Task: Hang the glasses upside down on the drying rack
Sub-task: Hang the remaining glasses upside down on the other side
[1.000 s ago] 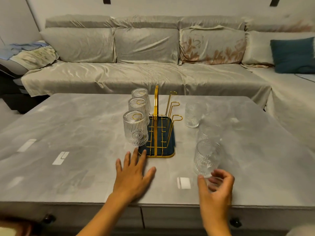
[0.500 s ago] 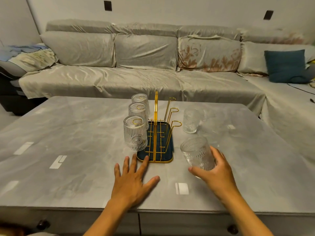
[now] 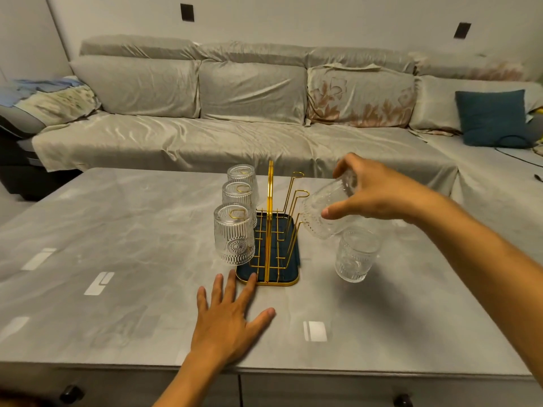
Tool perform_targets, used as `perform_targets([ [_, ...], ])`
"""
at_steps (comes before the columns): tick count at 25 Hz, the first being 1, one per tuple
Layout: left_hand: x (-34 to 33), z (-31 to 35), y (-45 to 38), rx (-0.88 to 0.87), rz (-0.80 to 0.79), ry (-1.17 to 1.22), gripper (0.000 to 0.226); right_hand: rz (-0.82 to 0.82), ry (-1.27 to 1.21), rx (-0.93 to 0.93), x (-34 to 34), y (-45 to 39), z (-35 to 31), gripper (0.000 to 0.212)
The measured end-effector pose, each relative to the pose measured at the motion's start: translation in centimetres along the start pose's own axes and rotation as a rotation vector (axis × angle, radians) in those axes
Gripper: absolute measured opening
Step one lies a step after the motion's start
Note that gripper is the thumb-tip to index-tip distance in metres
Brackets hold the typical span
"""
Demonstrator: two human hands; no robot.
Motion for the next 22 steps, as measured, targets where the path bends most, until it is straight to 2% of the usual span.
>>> perform_targets([
  [7,0.3,0.2,0.3,0.012,-0.006,-0.008,0.079,0.136,0.212,0.127,-6.5,-2.2,-0.5,0.072],
  [14,0.2,0.1,0.1,0.017,0.011,-0.001,0.080,0.173,0.181,0.154,-10.5,-2.3,1.4,0.065],
  [22,0.1,0.0,0.1,0.014,0.033,0.006,0.079,0.196,0.096,0.138,-11.6,-1.7,2.1,0.071],
])
Point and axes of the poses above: each hand's wrist, its own y-axis away from the middle knuckle, its own x-axis out of the back of the hand, z = x × y, the point moved 2 cm from there along -y, towards the middle knuckle, and after that the axes turned 1 degree about -z, right-handed, at the moved point
